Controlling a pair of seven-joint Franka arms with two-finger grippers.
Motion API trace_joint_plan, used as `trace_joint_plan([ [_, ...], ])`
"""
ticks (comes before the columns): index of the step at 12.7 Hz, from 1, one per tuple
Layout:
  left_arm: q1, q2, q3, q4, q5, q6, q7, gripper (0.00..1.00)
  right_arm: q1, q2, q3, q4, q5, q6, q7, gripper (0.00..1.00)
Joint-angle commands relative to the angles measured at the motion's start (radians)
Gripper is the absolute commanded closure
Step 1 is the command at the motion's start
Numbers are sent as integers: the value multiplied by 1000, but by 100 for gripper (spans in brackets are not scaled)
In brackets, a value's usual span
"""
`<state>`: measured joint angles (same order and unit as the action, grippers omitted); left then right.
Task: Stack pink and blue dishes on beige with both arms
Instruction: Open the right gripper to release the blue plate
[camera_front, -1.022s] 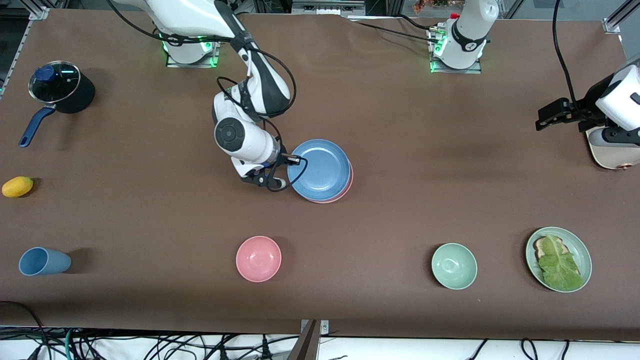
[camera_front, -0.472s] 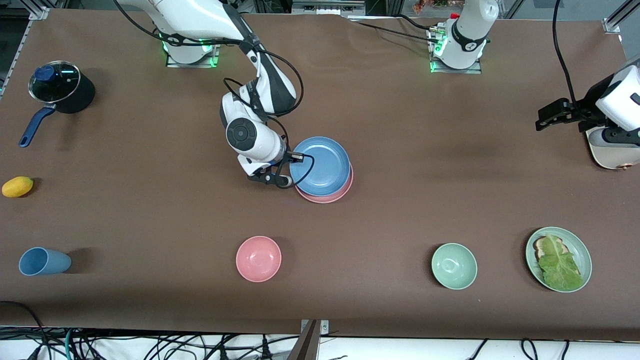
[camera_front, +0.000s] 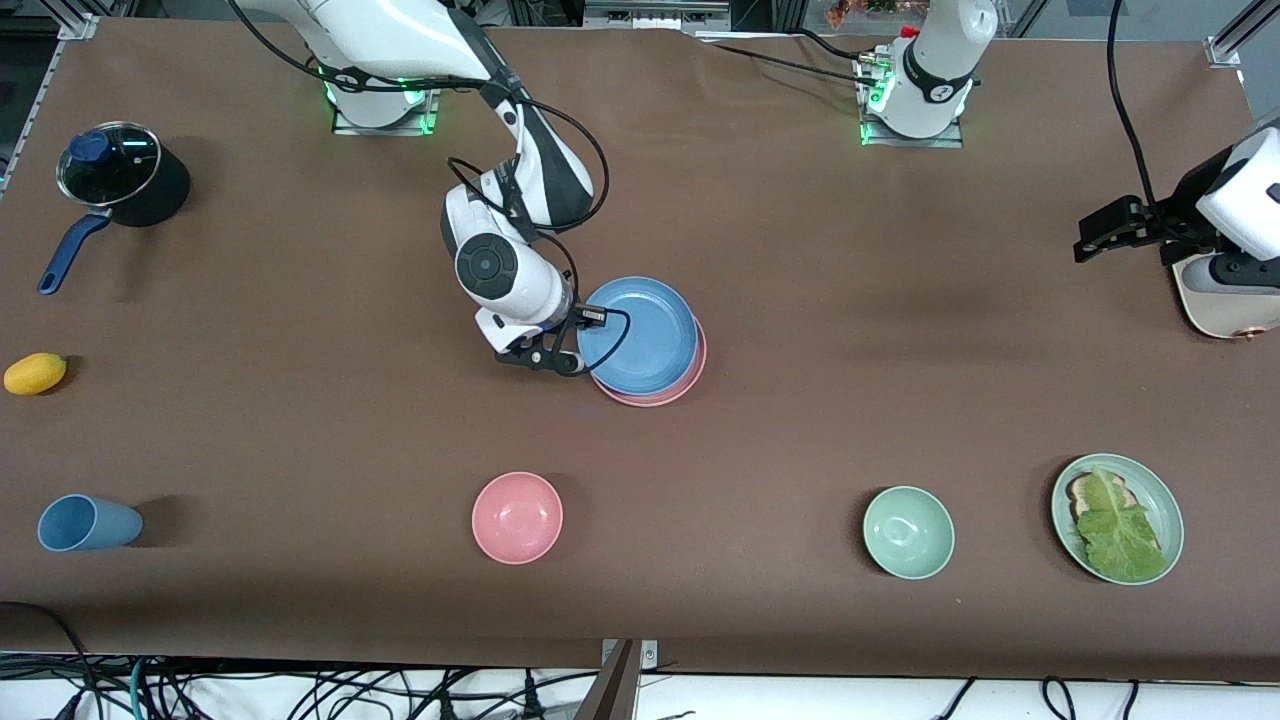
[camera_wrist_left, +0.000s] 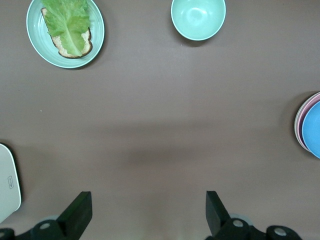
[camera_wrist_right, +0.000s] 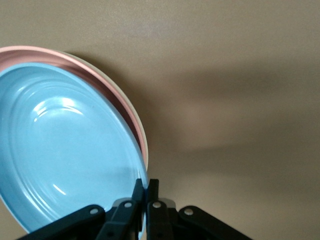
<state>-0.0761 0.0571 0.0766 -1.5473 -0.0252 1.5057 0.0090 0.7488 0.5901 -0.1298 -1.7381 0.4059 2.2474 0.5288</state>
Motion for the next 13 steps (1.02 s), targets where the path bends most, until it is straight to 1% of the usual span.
trace_joint_plan([
  [1,-1,24,0,42,5,-21,6,0,12,17,-8,22,-15,40,-3,100],
  [4,-1,24,0,44,5,-21,8,0,12,23,-8,23,-16,49,-1,100],
  [5,1,24,0,44,5,-21,8,0,12,24,-8,25,-15,49,-1,72],
  [6,1,24,0,44,5,-22,8,0,12,24,-8,28,-15,49,3,1],
  [8,1,24,0,44,5,-22,8,0,18,13,-14,44,-19,37,-3,0],
  [9,1,24,0,44,5,-22,15,0,17,-10,-25,43,-19,23,-3,0],
  [10,2,26,0,44,5,-22,44,0,17,-27,-60,45,-33,-12,-7,0],
  [12,4,30,2,46,4,-22,55,0,17,-96,-114,45,-87,-89,-33,0],
  [13,4,30,0,46,4,-22,54,0,17,-136,-158,45,-105,-153,-44,0],
])
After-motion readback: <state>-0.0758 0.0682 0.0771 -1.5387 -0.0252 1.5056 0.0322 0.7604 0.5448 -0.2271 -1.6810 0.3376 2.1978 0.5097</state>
